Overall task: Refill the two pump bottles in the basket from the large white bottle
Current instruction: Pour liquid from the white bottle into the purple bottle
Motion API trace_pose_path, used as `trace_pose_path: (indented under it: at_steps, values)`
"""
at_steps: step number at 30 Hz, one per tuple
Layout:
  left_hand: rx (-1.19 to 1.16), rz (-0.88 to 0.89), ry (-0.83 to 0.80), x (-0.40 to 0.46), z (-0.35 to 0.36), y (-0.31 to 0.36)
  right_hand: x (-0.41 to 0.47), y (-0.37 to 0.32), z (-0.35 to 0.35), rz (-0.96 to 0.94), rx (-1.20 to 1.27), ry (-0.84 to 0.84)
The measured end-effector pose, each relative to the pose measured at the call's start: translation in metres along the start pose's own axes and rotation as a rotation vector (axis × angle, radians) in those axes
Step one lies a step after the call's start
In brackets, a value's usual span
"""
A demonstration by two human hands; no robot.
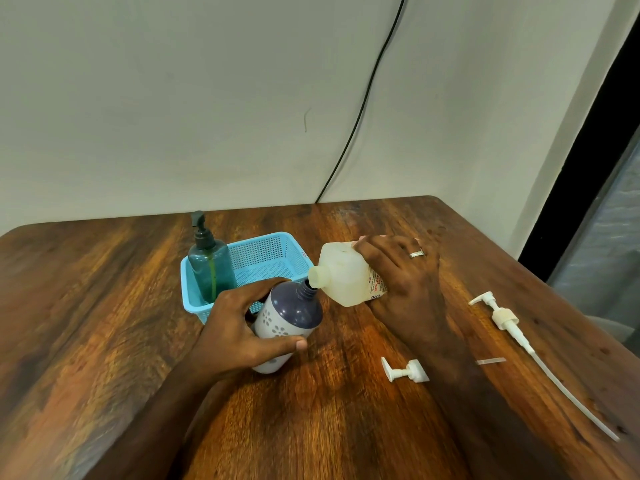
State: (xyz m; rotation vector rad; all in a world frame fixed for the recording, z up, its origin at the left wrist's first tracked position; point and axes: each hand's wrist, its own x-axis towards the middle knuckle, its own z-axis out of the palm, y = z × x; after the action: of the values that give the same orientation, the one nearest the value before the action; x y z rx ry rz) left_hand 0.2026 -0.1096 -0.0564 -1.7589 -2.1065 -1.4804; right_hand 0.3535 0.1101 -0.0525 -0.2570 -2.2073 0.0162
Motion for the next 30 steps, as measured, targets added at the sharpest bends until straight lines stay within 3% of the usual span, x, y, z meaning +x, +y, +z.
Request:
trace_pose_path:
  at_steps: [30]
  values:
    - [-0.002, 0.015, 0.008, 0.0012, 0.0008, 0.0044, 0.001, 0.0, -0.0015, -0.011, -0.012, -0.003]
